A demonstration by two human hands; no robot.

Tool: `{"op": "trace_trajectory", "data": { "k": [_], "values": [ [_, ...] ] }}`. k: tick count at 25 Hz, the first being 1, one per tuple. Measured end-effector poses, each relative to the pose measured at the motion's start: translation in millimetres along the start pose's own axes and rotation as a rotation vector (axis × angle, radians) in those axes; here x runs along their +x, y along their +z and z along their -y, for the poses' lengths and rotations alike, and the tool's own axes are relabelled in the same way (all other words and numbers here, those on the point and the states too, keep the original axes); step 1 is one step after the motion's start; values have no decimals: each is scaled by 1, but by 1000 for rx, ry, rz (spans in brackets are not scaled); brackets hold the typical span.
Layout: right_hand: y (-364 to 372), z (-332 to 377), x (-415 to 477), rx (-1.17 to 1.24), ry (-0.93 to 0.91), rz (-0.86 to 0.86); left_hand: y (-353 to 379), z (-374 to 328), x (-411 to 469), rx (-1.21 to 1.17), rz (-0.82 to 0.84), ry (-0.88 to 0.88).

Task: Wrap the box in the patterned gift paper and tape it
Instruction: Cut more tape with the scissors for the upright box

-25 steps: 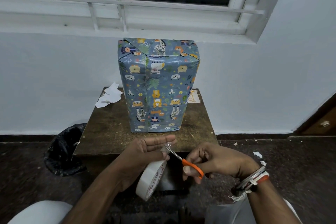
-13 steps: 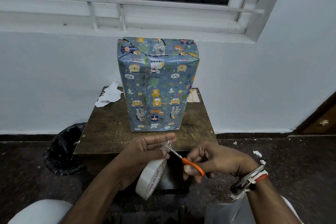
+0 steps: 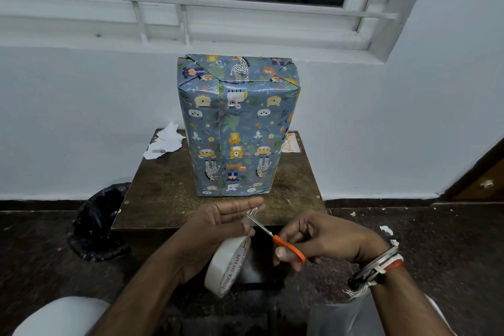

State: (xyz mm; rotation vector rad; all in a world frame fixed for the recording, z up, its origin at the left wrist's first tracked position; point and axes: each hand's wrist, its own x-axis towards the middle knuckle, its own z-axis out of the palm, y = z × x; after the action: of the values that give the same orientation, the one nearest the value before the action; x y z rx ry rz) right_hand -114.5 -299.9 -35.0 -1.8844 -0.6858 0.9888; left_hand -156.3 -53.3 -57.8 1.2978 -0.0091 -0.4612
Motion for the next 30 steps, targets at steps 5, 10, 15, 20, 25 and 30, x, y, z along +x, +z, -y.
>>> {"op": "trace_trajectory", "data": {
  "k": [5,10,15,20,25,30],
  "values": [
    [0,0,0,0,-8,1,0,1,0,5,7,4],
    [1,0,1,13,-22,14,0,-1,-1,5,24,-9],
    [0,-2,1,-3,-18,0,0,-1,-1,23,20,0],
    [0,-3,1,14,-16,-2,-2,0,-1,9,39,-8],
    [0,-4,2,21,-10,1,-2,1,-1,18,35,5],
    [0,-5,2,12,6,-3,-2,1,-1,90,28,0]
  ]
}}
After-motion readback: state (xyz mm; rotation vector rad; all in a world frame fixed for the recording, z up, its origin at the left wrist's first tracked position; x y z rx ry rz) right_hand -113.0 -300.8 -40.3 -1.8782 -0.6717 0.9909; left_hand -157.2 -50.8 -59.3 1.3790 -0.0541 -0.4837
